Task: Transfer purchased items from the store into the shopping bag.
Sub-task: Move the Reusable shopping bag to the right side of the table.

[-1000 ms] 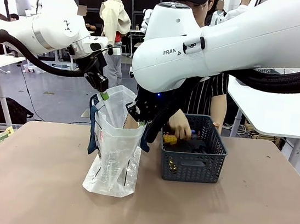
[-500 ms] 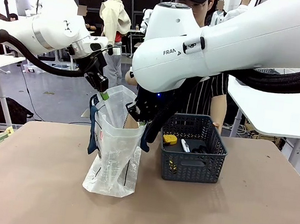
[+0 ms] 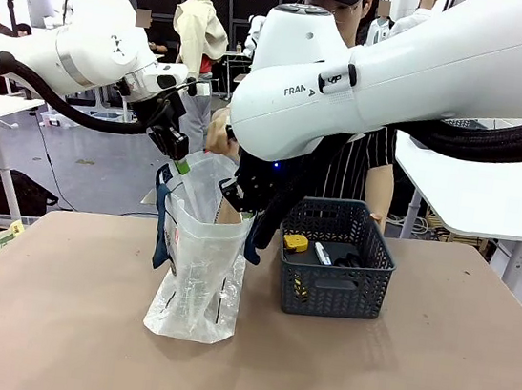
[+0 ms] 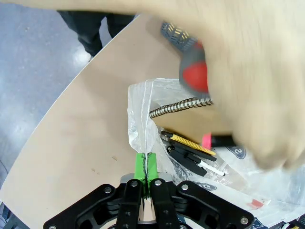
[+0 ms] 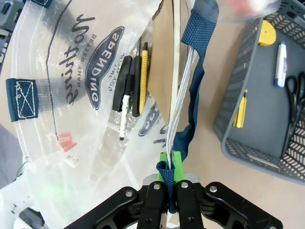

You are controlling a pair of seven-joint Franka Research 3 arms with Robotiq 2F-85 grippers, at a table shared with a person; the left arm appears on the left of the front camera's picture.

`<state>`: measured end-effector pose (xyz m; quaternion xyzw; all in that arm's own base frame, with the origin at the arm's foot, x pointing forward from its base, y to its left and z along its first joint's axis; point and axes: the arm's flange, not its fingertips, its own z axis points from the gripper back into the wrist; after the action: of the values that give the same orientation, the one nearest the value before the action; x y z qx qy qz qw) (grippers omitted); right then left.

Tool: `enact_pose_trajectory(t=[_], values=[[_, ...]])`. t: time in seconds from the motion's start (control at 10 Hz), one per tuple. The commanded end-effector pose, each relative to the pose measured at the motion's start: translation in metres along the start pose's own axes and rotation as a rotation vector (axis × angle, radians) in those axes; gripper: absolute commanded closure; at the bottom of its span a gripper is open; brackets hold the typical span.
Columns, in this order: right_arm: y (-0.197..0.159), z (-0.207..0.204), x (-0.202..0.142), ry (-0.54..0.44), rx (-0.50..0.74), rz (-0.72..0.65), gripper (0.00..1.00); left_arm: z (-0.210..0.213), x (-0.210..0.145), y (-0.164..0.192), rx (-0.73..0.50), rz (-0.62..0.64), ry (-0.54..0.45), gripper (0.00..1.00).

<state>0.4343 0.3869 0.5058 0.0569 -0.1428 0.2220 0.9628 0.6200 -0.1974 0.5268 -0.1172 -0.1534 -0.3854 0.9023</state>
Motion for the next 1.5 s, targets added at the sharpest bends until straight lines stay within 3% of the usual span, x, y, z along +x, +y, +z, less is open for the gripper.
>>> enact_pose_trajectory(t=[0.0,1.4], values=[[0.0002,0.0018,-0.0006,-0.002,0.001,-0.002,1.00,0.0022,-0.0046,-0.0012,0.011,0.003,-0.006,1.00],[0.0002,0.0018,-0.0006,-0.002,0.001,-0.002,1.00,0.0022,-0.0046,-0.0012,0.011,0.003,-0.006,1.00]])
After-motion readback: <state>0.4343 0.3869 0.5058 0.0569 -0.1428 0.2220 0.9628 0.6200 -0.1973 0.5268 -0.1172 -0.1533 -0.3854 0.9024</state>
